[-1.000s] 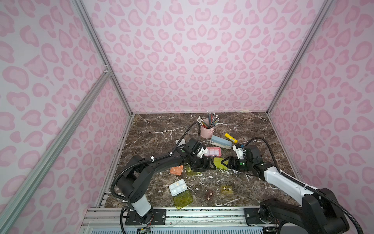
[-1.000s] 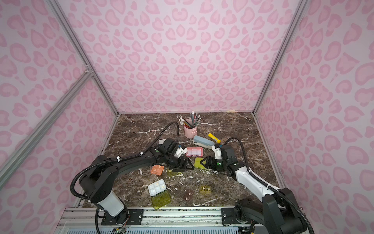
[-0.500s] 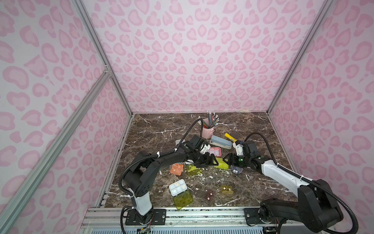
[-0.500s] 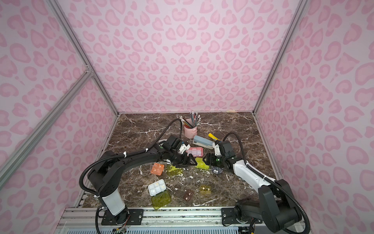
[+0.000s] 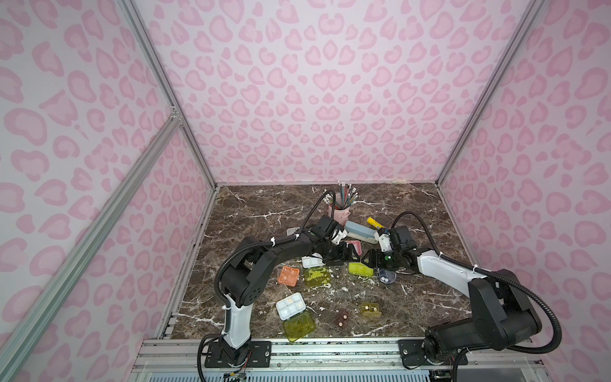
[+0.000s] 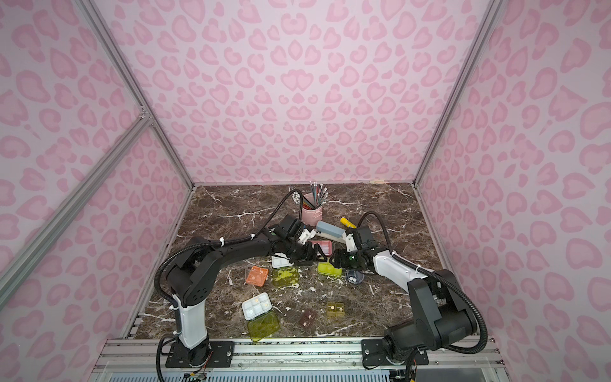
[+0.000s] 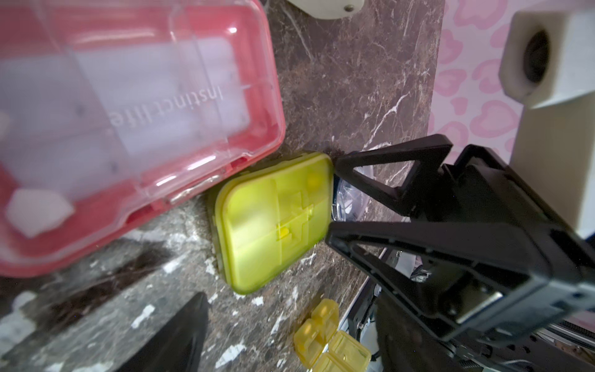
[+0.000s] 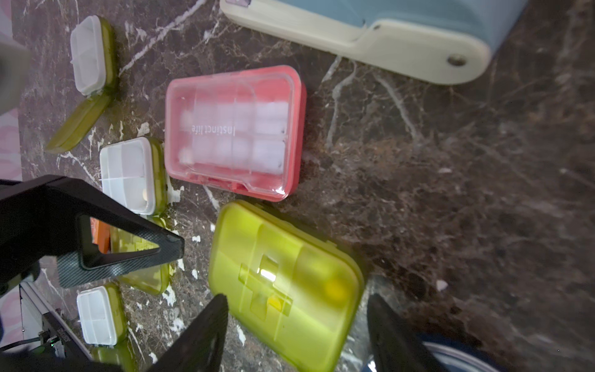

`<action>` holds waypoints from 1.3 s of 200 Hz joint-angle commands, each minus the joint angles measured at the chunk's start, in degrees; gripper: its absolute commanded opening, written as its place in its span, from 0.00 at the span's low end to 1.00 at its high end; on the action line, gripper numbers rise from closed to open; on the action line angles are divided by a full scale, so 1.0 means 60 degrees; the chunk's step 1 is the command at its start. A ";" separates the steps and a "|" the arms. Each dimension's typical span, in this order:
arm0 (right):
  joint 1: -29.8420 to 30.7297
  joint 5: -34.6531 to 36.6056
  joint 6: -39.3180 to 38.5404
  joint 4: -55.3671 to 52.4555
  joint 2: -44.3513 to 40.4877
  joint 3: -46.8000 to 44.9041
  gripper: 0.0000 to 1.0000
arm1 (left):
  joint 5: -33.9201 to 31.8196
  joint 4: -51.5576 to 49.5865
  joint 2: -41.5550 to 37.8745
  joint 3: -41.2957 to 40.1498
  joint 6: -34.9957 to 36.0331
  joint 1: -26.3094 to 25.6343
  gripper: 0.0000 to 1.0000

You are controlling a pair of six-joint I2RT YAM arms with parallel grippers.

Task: Close pillboxes
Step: Close the lid on the pillbox.

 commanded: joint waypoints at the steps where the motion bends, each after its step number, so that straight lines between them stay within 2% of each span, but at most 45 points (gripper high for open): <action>1: 0.0015 -0.0166 -0.0223 -0.0093 0.0188 0.0047 0.70 | -0.0061 0.0082 0.0179 0.0128 0.0171 0.0036 0.82; 88: 0.0007 -0.1187 -0.0113 0.0301 0.0707 -0.0026 0.70 | 0.0027 0.0308 0.0525 -0.0102 0.0228 0.0096 0.82; 161: 0.0003 -0.1963 0.0270 0.0952 0.1045 -0.0285 0.70 | 0.0504 0.1103 0.0537 -0.0645 -0.0254 0.0159 0.81; 192: -0.0018 -0.2283 0.0471 0.1276 0.1123 -0.0442 0.69 | 0.0752 0.1604 0.0493 -0.0830 -0.0569 0.0187 0.76; 260: -0.0497 -0.3790 0.1299 0.2625 0.0754 -0.1113 0.67 | 0.0726 0.1797 0.0307 -0.1335 -0.0636 0.0281 0.68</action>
